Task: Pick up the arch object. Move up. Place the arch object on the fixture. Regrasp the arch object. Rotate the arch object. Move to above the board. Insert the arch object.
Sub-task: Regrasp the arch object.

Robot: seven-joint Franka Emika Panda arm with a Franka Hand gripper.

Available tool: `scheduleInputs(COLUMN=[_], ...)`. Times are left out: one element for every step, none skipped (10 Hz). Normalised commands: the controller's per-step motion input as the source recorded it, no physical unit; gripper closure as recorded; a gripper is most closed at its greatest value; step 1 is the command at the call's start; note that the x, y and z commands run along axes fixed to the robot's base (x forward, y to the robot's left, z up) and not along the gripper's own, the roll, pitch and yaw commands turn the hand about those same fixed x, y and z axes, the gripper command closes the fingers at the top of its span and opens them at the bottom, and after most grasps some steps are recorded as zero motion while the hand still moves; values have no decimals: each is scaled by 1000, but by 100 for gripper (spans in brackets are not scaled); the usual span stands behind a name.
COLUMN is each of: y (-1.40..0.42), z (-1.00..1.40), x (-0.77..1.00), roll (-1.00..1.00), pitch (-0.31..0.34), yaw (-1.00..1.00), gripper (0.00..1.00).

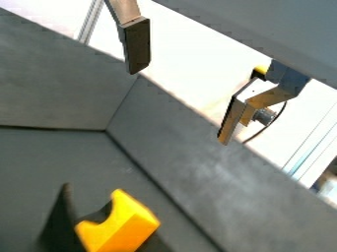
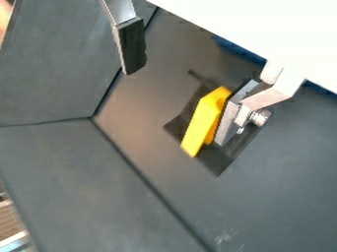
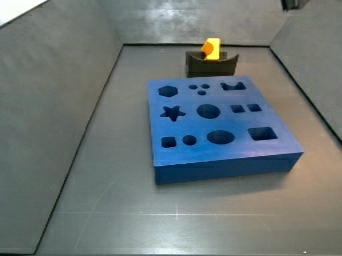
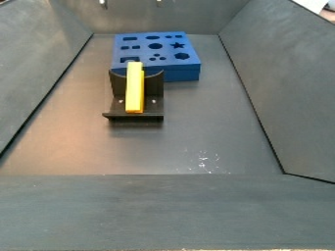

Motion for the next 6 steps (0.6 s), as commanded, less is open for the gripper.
scheduleInputs(y=[-41,-34,78,77,66,63], z=[-17,-12,-1000,-1000,-1000,-1000], x=[89,87,32,32,47,52], roll=[426,317,202,175,149,132], pitch=[118,115,115,87,37,16], yaw=[95,106,153,164,171,169], gripper=[0,0,0,0,0,0])
